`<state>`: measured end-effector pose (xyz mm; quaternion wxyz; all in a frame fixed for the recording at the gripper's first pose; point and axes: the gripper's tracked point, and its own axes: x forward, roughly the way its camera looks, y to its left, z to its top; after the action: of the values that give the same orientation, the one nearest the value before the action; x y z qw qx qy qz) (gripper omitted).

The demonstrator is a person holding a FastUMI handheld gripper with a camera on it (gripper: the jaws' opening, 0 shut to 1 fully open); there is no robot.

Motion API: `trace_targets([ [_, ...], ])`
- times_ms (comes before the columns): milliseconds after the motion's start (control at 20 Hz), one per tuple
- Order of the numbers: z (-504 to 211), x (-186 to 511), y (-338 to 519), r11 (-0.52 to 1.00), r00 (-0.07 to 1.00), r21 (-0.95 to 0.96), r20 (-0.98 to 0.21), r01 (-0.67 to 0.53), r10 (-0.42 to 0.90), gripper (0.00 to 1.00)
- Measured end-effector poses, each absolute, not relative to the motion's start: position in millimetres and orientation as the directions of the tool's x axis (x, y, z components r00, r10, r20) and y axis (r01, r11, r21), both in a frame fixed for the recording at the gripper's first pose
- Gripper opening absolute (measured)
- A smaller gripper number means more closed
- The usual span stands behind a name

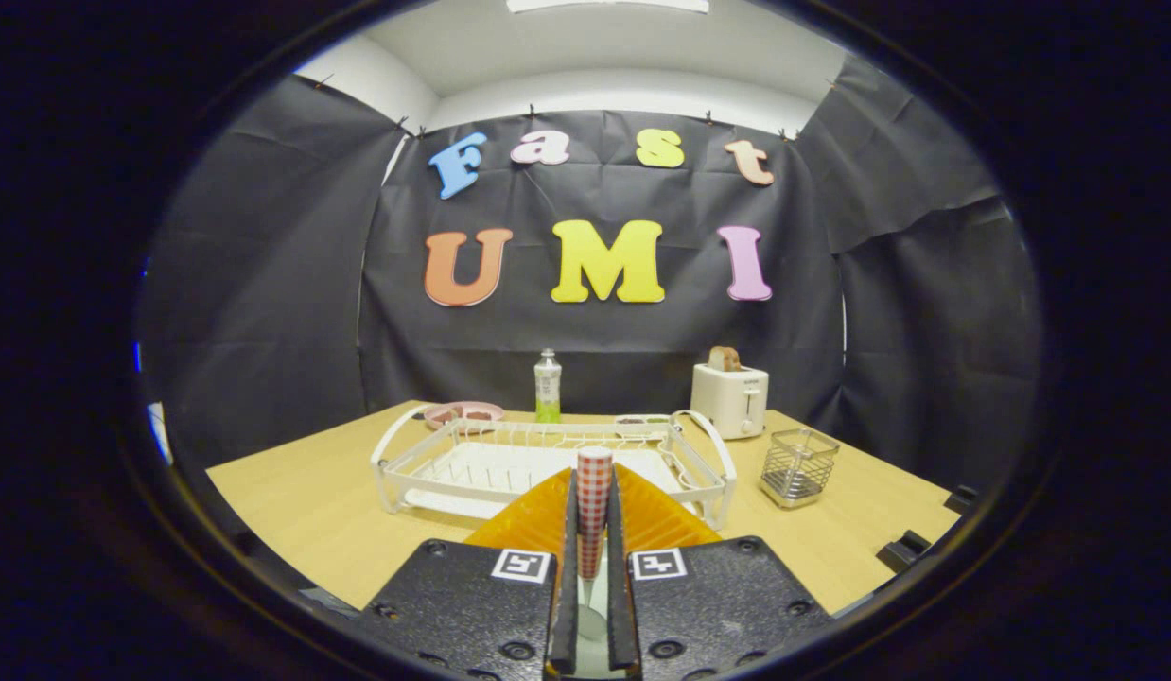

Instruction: Take the plate from the dish rack, then take the spoon from the basket and place it into the plate.

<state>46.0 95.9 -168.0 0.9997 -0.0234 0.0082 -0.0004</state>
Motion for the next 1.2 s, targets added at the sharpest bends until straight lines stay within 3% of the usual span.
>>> trace_targets([
  [450, -181, 52, 58, 0.998, 0.997, -0.053, -0.064, 0.043, -0.046, 0.25],
  [550, -180, 49, 43, 0.996, 0.994, -0.061, -0.082, 0.071, -0.075, 0.31],
  [900, -152, 29, 5, 0.995, 0.994, -0.019, -0.055, 0.096, -0.097, 0.87],
  [1100, -131, 10, -9, 0.995, 0.994, 0.002, -0.046, 0.1, -0.1, 1.0],
  [1200, -118, -3, -20, 0.994, 0.993, 0.003, -0.037, 0.111, -0.111, 1.0],
])
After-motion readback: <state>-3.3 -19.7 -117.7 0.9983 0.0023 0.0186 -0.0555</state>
